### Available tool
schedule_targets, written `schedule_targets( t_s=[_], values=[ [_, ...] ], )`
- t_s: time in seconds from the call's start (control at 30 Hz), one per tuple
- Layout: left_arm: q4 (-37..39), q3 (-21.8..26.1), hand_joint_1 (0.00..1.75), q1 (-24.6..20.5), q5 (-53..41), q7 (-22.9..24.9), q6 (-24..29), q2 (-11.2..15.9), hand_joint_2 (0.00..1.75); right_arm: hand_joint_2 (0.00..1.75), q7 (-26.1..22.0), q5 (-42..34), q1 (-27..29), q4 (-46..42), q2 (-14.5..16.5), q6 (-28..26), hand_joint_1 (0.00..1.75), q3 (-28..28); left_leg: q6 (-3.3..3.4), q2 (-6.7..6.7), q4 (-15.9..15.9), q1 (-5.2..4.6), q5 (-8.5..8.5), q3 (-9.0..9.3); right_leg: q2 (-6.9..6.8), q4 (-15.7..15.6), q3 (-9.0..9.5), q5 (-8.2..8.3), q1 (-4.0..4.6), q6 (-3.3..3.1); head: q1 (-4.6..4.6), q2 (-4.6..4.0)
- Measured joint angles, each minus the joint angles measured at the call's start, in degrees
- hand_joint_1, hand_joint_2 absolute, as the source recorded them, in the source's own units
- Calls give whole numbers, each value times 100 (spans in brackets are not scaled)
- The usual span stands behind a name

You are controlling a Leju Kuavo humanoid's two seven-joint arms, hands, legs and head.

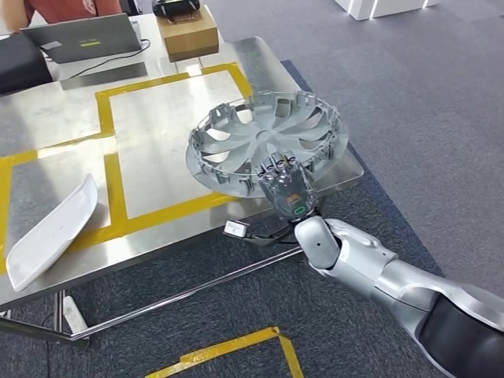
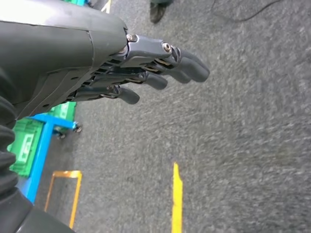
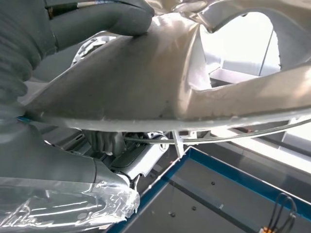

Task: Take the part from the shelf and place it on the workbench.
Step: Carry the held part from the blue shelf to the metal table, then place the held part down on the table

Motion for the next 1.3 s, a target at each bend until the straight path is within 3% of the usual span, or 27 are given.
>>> schedule_targets(
  t_s=[0.1,0.2,0.23,0.27,0.3,0.37,0.4,0.47,0.57,0.63,0.7,0.73,0.77,0.8,0.87,0.93,1.0,1.1,1.17,1.23,1.27,1.3],
  values=[
    [0,0,0,11,0,1,0,7,175,175,0,-4,3,1,17,0,175,1,-94,43,218,11,-170,-98,-60,-33,28,23,-35,-86,-19,0],
    [0,0,0,7,0,1,0,10,175,175,0,-2,1,1,22,0,175,0,-182,175,1240,43,-654,-580,-129,-42,47,16,-39,-138,-45,0],
    [0,0,0,9,0,1,0,11,175,175,0,-2,3,2,22,0,175,1,-195,189,1511,51,-725,-716,-150,-41,50,13,-36,-141,-43,0],
    [0,0,0,12,0,1,0,11,175,175,0,-2,5,2,23,0,175,2,-199,196,1590,57,-688,-763,-170,-40,52,9,-35,-142,-44,0],
    [0,0,0,15,0,1,0,11,175,175,0,-2,6,2,28,0,175,3,-194,202,1440,60,-545,-696,-186,-39,58,6,-34,-137,-44,0],
    [0,0,0,13,0,1,2,13,175,175,0,-1,0,2,52,0,175,4,-155,270,695,51,-155,-325,-215,-39,76,-7,-32,-117,-44,0],
    [0,0,0,6,0,1,4,14,175,175,0,-1,-9,3,68,0,175,6,-128,319,338,33,-39,-145,-225,-34,77,-16,-20,-99,-43,0],
    [0,0,0,-9,3,1,10,15,175,175,0,-1,-31,9,104,0,175,25,-79,382,6,-6,-2,11,-253,-33,69,-24,0,-56,-37,0],
    [0,0,0,-4,9,1,7,28,175,175,0,-1,-57,32,177,0,175,70,8,331,-57,-5,11,25,-280,-22,50,-71,-4,28,-33,0],
    [0,0,0,-4,10,1,-4,37,175,175,0,-1,-77,45,208,0,175,93,74,294,-93,12,33,42,-225,342,-125,-305,-8,61,-23,0],
    [0,0,0,-14,9,2,-16,41,175,175,0,0,-84,66,229,0,175,128,105,245,-92,7,31,43,-166,1144,-499,-666,-4,72,-15,0],
    [0,0,0,-15,4,4,-22,43,175,175,0,-1,-73,83,250,0,175,150,109,216,-92,4,30,46,-153,1489,-672,-774,-4,76,-17,0],
    [0,0,0,-13,-2,8,-27,46,175,175,0,-1,-56,108,279,0,175,177,111,184,-90,3,29,51,-146,1654,-766,-776,-4,79,-14,0],
    [0,0,0,-11,-9,13,-33,51,175,175,0,-1,-38,139,311,0,175,206,109,150,-89,4,28,58,-145,1572,-746,-660,-5,76,-10,0],
    [0,0,0,-9,-18,26,-45,57,175,175,0,-2,-13,204,372,0,175,255,94,83,-80,6,18,70,-116,820,-421,-235,-11,58,-5,0],
    [0,0,0,-12,-20,42,-52,64,175,175,0,-1,-9,257,432,0,175,287,50,43,-49,-11,10,41,-42,140,-85,-5,-16,37,-9,0],
    [0,0,0,-6,-20,60,-52,70,175,175,0,2,2,293,483,0,175,313,-2,26,-31,-15,16,10,-1,-5,10,-12,-3,10,-14,0],
    [0,0,0,18,-19,82,-52,75,175,175,0,0,42,350,553,0,175,340,-87,60,53,9,-61,-26,-37,-21,23,9,-12,-82,-25,0],
    [0,0,0,17,-18,85,-52,81,175,175,0,-2,59,385,593,0,175,344,-151,145,522,24,-343,-241,-76,-35,39,16,-24,-136,-44,0],
    [0,0,0,14,-18,85,-52,81,175,175,0,-2,69,417,610,0,175,352,-189,186,1308,42,-676,-622,-116,-33,44,8,-20,-155,-51,0],
    [0,0,0,19,-18,86,-54,81,175,175,0,-1,80,434,617,0,175,361,-197,192,1573,50,-732,-754,-132,-31,50,4,-19,-158,-49,0],
    [0,0,0,25,-18,85,-57,81,175,175,0,-1,98,452,630,0,175,372,-199,194,1625,57,-674,-787,-144,-30,56,-1,-19,-160,-50,0]
  ],
)
